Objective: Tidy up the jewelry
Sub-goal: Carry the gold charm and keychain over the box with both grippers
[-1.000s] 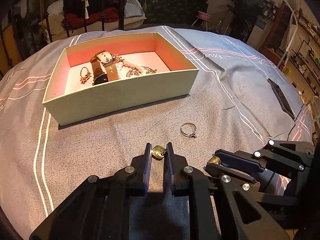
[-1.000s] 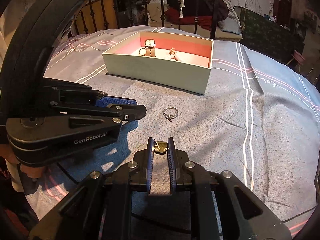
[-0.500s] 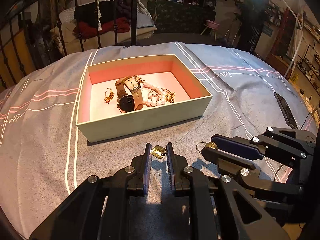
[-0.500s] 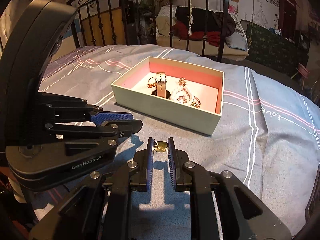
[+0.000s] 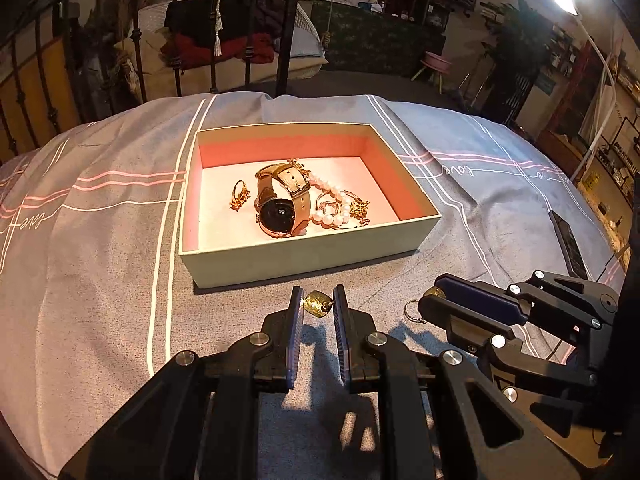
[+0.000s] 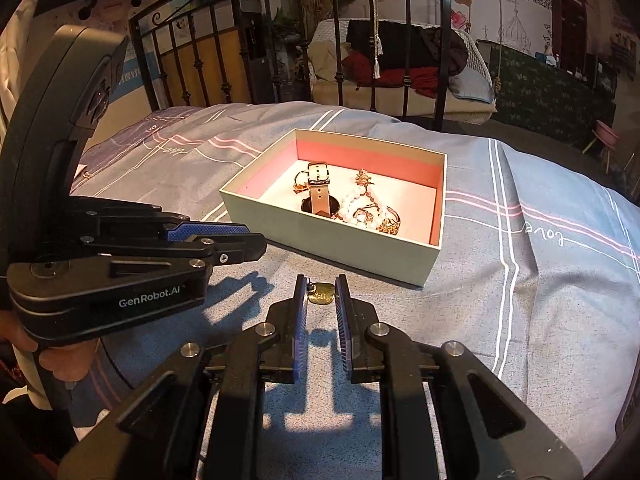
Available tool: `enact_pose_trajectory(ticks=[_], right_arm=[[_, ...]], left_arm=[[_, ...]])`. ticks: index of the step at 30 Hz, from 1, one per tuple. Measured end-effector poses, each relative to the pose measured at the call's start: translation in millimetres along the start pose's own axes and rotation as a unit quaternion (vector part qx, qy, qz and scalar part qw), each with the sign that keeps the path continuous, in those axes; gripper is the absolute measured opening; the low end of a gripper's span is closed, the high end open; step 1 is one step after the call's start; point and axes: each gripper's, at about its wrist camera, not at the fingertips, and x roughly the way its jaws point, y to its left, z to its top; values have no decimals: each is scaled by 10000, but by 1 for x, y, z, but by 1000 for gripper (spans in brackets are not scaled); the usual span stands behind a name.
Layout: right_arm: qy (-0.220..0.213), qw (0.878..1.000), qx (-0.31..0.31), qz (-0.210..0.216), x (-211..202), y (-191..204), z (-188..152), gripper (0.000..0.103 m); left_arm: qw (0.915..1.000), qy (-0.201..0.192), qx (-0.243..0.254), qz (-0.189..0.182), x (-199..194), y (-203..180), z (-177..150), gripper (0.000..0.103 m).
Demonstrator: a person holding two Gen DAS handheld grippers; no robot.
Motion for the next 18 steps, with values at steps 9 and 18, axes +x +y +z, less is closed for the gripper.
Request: enact_pose_trajectory(ticks=[9, 18], right_arm=[[-68, 10000, -19, -27, 3, 0, 10, 15], [-284, 9995, 28, -94, 18, -15, 52, 15]], left_arm=[[9999, 9, -75, -147, 2, 0, 7, 15], [9994, -192, -277, -69, 3, 9, 51, 15]])
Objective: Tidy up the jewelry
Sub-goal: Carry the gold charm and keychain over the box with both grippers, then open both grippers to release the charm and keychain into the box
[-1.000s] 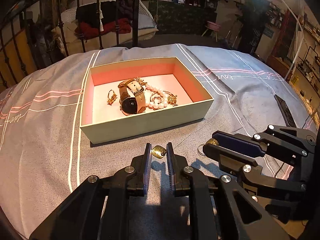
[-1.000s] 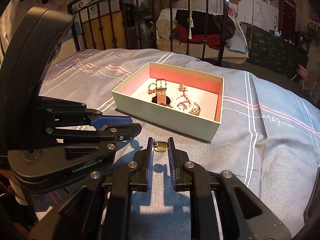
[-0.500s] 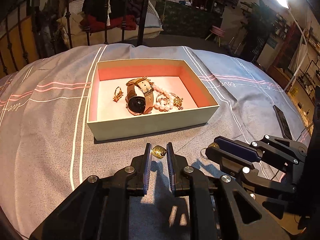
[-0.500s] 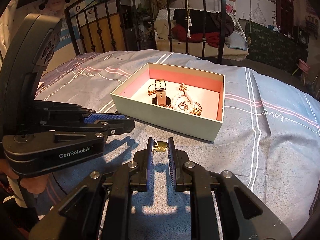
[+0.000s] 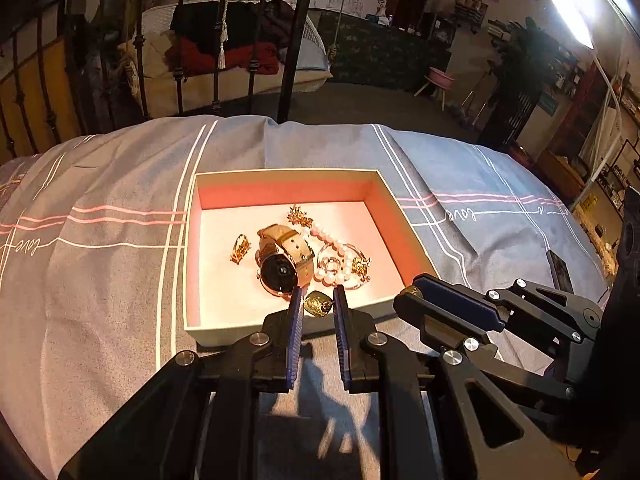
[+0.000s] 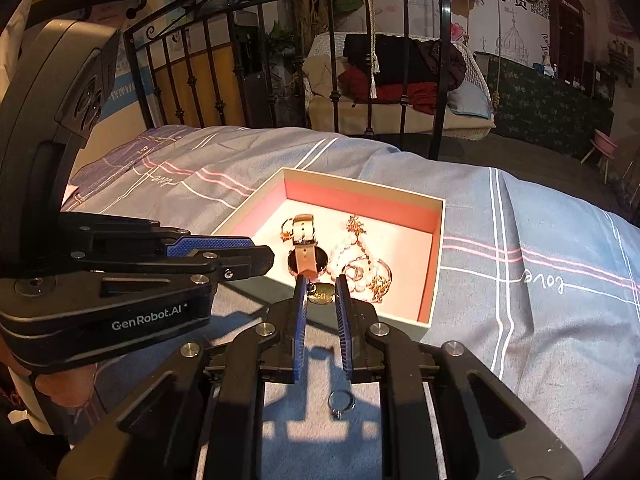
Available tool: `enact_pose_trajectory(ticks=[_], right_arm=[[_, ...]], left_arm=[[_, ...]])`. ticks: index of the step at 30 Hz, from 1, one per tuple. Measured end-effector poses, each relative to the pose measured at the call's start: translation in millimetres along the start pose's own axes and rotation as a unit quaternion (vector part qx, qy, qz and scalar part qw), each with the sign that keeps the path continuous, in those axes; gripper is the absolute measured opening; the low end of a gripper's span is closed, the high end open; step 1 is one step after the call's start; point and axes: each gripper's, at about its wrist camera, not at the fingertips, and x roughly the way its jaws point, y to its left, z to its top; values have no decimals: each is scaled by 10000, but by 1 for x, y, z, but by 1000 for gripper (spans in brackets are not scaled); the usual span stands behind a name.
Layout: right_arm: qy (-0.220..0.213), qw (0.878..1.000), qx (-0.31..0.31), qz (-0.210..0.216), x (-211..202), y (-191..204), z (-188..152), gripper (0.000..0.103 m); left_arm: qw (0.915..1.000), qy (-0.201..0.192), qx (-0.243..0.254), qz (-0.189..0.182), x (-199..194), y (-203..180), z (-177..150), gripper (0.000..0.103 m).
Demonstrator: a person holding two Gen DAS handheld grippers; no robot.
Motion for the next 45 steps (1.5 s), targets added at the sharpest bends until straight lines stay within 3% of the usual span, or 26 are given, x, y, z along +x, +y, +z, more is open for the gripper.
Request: enact_pose_trajectory(ticks=[10, 15, 24, 41, 45], right_arm=[[-426, 9982, 122, -396, 19, -18, 34, 15], [-325, 9986, 116, -395, 32, -21, 38, 15], [-45, 9991, 192, -374, 52, -30, 30, 15], [307, 9991, 111, -284, 69, -27, 21, 15], [348, 9989, 33, -309, 69, -23, 20, 15]], left_arm=[[9993, -259, -164, 204, 9, 11, 49, 15], [9992, -224, -241, 234, 23, 14, 59, 15], [9990, 43, -300, 316, 51, 21, 55, 15], [9982, 237, -444, 321, 64, 28, 55, 15], [9983, 242, -408, 333, 62, 26, 56, 26]])
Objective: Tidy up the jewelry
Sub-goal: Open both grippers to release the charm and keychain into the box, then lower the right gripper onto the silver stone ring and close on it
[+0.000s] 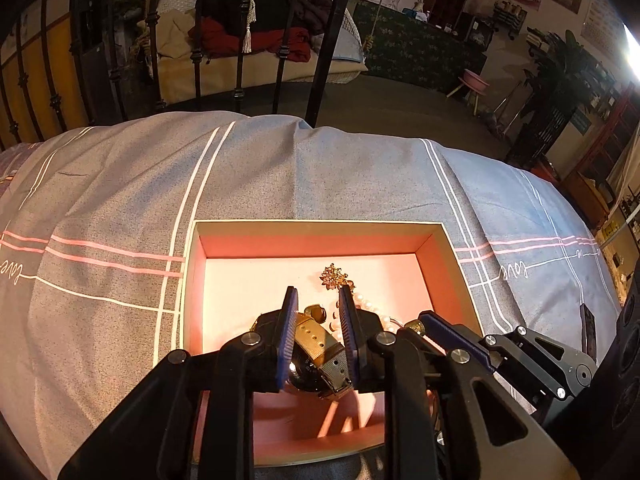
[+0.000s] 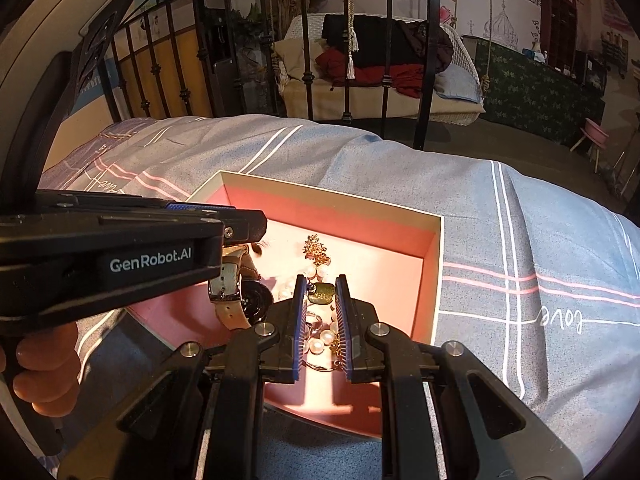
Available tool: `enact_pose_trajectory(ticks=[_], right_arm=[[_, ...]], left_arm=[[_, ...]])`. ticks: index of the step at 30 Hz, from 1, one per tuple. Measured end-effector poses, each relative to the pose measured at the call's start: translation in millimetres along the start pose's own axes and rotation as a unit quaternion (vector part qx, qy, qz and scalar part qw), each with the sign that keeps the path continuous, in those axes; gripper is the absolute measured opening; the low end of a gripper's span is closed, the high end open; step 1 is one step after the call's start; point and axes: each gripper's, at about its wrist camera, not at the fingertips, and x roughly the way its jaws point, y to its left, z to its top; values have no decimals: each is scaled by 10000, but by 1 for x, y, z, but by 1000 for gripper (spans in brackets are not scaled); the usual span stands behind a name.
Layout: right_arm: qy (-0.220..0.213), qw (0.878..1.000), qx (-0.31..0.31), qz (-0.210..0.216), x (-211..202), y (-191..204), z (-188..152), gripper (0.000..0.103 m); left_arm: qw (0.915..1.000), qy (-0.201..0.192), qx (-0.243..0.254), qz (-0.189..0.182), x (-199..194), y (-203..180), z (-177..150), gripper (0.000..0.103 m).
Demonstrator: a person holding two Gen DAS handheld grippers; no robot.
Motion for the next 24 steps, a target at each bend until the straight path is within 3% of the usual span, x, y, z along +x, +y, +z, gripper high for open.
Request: enact_pose_trajectory(ticks=[5, 7, 8, 9, 10, 11, 18, 24], right_arm=[[35, 9999, -117, -15, -4, 5, -1, 17], [-4, 9999, -117, -43, -9, 7, -1, 32], [-58, 9999, -113, -78, -13, 8, -2, 53], [-127, 9998, -108, -137, -19, 9, -2, 82], [-209, 9996, -100, -158, -25, 10, -4, 92], [-283, 9995, -100, -97, -32, 11, -5, 96], [-304, 9995, 12, -15, -69, 15, -50, 96], [289, 9993, 184, 152, -60, 15, -90, 96]], left_arm=[[9999, -165, 41, 7, -12, 0, -2, 52], [9996, -268, 39, 6, -19, -1, -4, 60], [9995, -319, 16, -12, -23, 0, -5, 65], [9993, -360, -4, -37, -27, 0, -7, 68], [9992, -402, -20, -54, -32, 0, -10, 74], [9989, -453, -25, -71, -37, 0, -13, 79], [9969, -660, -36, -431, -76, 1, -57, 83], [9975, -427, 26, -559, -81, -3, -106, 83]])
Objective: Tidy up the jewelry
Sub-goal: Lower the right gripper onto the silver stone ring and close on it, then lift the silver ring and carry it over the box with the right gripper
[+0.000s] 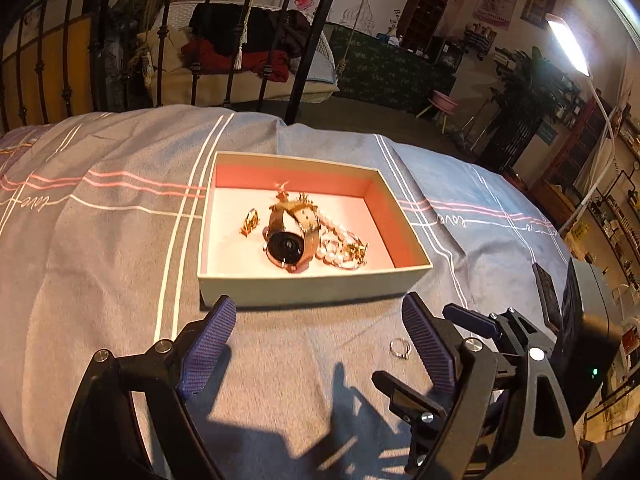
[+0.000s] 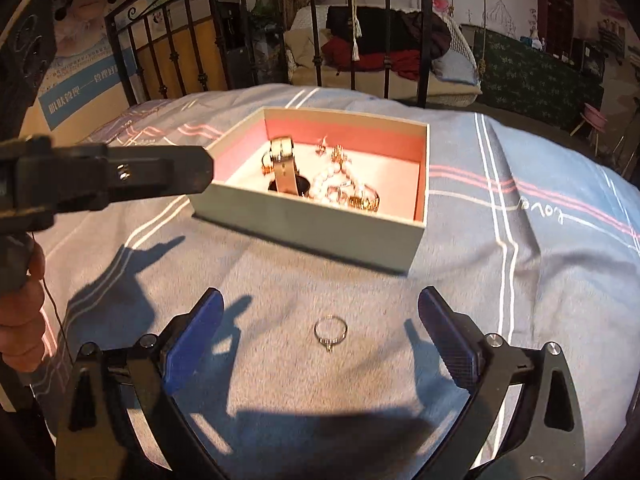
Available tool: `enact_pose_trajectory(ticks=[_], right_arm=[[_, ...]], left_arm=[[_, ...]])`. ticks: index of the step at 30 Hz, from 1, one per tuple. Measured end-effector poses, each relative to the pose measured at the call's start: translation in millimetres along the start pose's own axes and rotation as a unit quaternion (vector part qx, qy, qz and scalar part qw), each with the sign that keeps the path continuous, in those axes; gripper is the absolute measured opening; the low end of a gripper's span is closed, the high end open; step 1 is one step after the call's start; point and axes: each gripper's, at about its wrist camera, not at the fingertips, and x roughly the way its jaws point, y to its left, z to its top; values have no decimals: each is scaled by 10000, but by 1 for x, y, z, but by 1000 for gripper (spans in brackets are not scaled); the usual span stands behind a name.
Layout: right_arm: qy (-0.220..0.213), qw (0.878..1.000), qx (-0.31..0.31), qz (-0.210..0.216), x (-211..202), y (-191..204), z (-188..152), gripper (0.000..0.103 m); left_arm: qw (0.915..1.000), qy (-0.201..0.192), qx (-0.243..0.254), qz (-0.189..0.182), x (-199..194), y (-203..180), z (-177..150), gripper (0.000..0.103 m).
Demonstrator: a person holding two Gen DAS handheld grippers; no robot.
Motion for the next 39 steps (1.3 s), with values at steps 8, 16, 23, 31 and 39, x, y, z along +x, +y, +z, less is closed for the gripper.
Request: enact_pose_trajectory(ticks=[8, 16, 23, 31, 39], right_arm=[[516, 9987, -47, -4, 14, 4, -7, 58], [484, 9987, -56, 121, 13, 5, -9, 20], [401, 9991, -88, 99, 10, 7, -8, 20], [343, 9993, -97, 136, 7, 8, -6, 20], [273, 9995, -84, 168, 4, 7, -5, 20]], left_arm=[[9985, 519, 110, 135, 31, 1, -27, 71], [9970, 689, 158, 327, 46, 3, -25, 47], [9958, 682, 440, 418, 50, -5, -28, 7], [9957, 689, 432, 432, 49, -4, -28, 6], [9953, 712, 457, 465, 49, -5, -29, 6]])
